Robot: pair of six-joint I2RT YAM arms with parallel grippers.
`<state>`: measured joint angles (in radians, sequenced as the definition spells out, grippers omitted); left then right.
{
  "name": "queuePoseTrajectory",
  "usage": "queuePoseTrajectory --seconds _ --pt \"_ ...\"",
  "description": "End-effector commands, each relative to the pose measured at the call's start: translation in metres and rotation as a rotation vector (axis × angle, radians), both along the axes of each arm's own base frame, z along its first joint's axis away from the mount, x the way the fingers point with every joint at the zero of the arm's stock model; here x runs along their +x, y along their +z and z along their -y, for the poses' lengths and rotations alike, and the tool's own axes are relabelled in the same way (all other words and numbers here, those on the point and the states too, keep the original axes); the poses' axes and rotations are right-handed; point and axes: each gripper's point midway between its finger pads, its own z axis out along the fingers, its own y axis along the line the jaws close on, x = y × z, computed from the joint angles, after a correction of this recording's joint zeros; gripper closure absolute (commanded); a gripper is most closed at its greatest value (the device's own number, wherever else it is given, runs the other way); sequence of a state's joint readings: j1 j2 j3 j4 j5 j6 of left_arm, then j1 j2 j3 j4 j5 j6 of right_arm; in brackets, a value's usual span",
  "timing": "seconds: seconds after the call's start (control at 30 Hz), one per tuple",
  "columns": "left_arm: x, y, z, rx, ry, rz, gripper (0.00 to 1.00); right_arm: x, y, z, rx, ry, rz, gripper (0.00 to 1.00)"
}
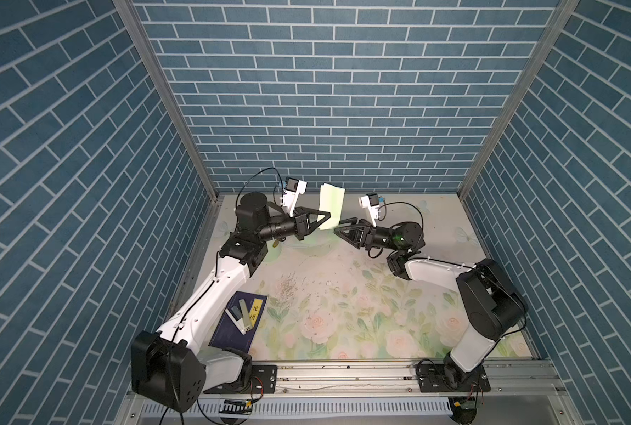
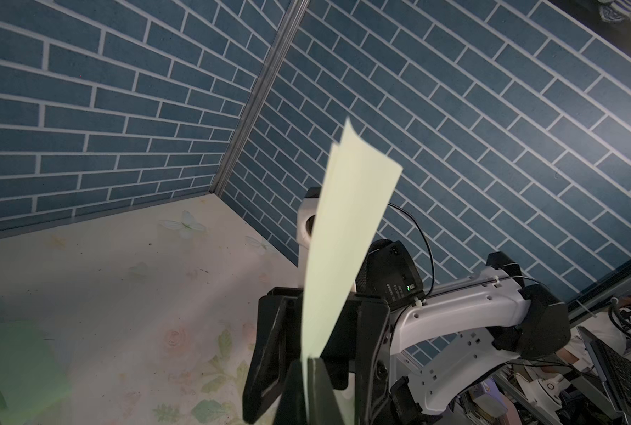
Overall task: Fold the square paper along the opposite sides
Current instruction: Fold the paper.
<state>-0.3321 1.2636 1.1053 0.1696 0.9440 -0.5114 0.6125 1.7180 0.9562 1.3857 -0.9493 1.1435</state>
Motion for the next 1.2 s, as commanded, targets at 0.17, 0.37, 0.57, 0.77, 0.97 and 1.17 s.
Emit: queuePoseTrajectory --seconds 0.17,0.37,0.57,0.77,0.97,1.17 --pt "-0.007 0.0 -0.002 -0.008 -0.006 0.012 1.0 0.012 0.029 -0.001 0.041 -0.061 0.08 0.53" --pt "-0.007 -0.005 -0.003 0.004 -0.001 0.006 1.0 0.012 0.034 -0.001 0.059 -0.053 0.08 0.78" --pt "-0.004 -0.011 -0.004 0.028 0.013 -0.007 1.0 0.011 0.033 0.001 0.06 -0.062 0.073 0.93" --pt "-0.002 -0.038 -0.004 0.082 0.019 -0.097 1.0 0.011 0.021 0.009 0.015 -0.084 0.058 0.54" --pt "-0.016 -0.149 0.002 0.344 0.051 -0.35 1.0 0.017 -0.047 0.056 -0.244 -0.325 0.034 0.5" --pt "-0.061 -0.248 0.021 0.561 -0.045 -0.547 1.0 0.002 -0.124 0.087 -0.568 -0.662 0.222 0.62"
